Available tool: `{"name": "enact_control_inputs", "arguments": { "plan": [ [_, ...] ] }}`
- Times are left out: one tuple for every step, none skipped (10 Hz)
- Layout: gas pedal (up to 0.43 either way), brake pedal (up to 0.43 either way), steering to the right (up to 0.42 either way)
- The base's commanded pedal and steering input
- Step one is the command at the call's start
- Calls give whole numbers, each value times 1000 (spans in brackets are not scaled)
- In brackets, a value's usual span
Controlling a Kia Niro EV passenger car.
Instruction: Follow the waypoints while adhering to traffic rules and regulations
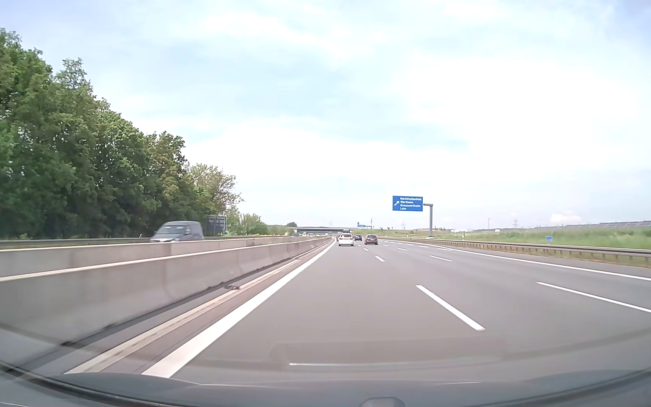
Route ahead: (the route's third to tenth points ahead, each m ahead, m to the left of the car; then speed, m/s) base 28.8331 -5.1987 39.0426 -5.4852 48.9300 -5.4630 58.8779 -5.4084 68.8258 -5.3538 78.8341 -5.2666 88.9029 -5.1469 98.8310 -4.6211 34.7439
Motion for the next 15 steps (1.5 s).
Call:
{"name": "enact_control_inputs", "arguments": {
  "plan": [
    [189, 0, -1],
    [189, 0, -1],
    [189, 0, 0],
    [189, 0, -1],
    [177, 0, -1],
    [177, 0, 0],
    [169, 0, 0],
    [157, 0, 0],
    [150, 0, 0],
    [150, 0, 0],
    [150, 0, 0],
    [150, 0, 0],
    [150, 0, -1],
    [150, 0, 0],
    [138, 0, 0]
  ]
}}
